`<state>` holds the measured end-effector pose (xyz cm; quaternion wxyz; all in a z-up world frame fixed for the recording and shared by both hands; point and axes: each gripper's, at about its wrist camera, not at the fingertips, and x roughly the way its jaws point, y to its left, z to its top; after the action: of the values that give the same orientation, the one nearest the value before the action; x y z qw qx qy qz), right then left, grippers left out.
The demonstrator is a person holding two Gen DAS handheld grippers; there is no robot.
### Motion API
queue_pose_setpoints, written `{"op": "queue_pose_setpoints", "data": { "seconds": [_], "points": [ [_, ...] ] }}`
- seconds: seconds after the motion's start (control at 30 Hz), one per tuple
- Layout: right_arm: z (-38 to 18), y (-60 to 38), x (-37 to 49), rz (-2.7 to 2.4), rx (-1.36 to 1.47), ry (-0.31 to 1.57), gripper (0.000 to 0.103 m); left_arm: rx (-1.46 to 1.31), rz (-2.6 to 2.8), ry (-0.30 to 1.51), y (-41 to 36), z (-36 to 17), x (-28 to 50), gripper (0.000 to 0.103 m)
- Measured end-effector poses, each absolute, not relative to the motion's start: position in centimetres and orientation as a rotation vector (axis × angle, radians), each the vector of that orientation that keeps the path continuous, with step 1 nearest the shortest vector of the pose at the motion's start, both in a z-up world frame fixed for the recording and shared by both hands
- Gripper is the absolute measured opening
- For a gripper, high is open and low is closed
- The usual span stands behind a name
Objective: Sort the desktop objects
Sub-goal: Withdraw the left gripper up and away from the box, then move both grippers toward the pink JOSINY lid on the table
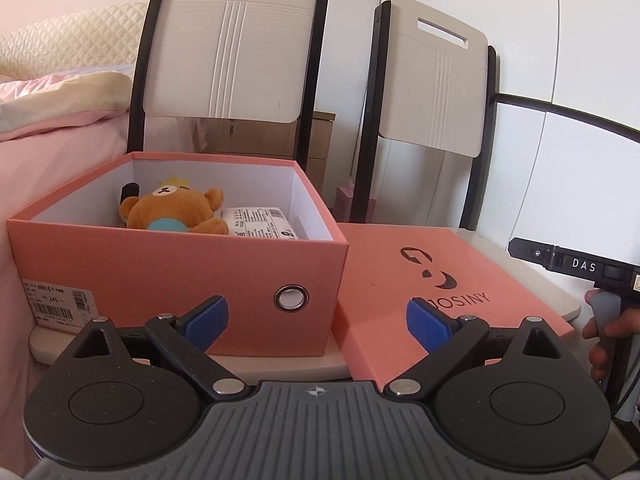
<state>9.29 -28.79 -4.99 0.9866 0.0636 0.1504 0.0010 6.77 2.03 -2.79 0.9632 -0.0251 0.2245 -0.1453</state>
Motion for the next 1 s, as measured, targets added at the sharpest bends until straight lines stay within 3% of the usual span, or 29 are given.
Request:
{"op": "queue_pose_setpoints", "data": {
  "seconds": [1.0],
  "points": [
    [-6.1,-36.1,7.3,-0.118,0.281,0.368,0.102,-0.045,-0.297,0.467,1.7,-3.5,6.7,0.097]
  ]
}}
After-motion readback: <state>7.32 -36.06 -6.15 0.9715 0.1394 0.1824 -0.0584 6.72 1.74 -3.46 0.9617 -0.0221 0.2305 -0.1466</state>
